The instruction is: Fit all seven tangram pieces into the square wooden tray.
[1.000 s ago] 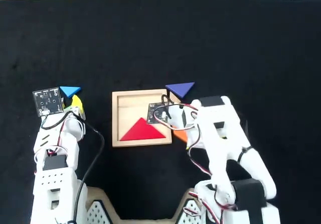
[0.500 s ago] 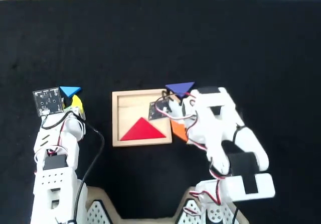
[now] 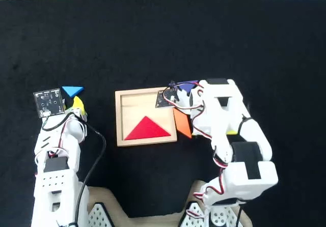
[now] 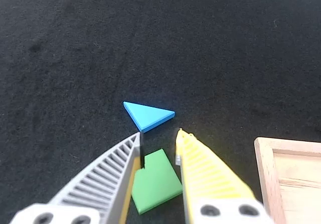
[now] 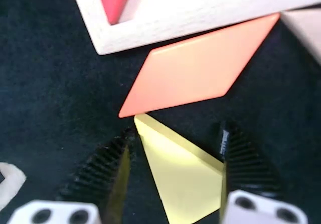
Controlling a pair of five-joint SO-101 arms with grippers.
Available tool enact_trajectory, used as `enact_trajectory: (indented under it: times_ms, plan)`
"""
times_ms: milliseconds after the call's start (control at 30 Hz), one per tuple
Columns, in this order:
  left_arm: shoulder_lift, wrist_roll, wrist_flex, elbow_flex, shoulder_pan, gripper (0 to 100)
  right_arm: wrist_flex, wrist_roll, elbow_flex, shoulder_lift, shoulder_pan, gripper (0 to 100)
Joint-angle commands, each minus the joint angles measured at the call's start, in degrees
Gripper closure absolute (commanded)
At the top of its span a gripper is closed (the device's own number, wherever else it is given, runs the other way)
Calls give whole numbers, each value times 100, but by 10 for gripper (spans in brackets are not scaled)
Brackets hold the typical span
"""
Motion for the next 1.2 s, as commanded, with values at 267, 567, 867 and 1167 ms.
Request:
enact_trajectory:
  times_ms: [267, 567, 867, 1167]
  plan:
    - [-26, 26, -132, -224, -48, 877, -149, -448, -479, -365, 220, 867]
    - [-26, 26, -132, -215, -48, 877, -1081, -1055, -585, -180, 325, 963]
    - [-26, 26, -132, -224, -48, 877, -1240, -1820, -479, -708, 607, 912]
    - [-35, 26, -132, -215, -48, 877, -747, -1521, 725, -2167, 738, 752]
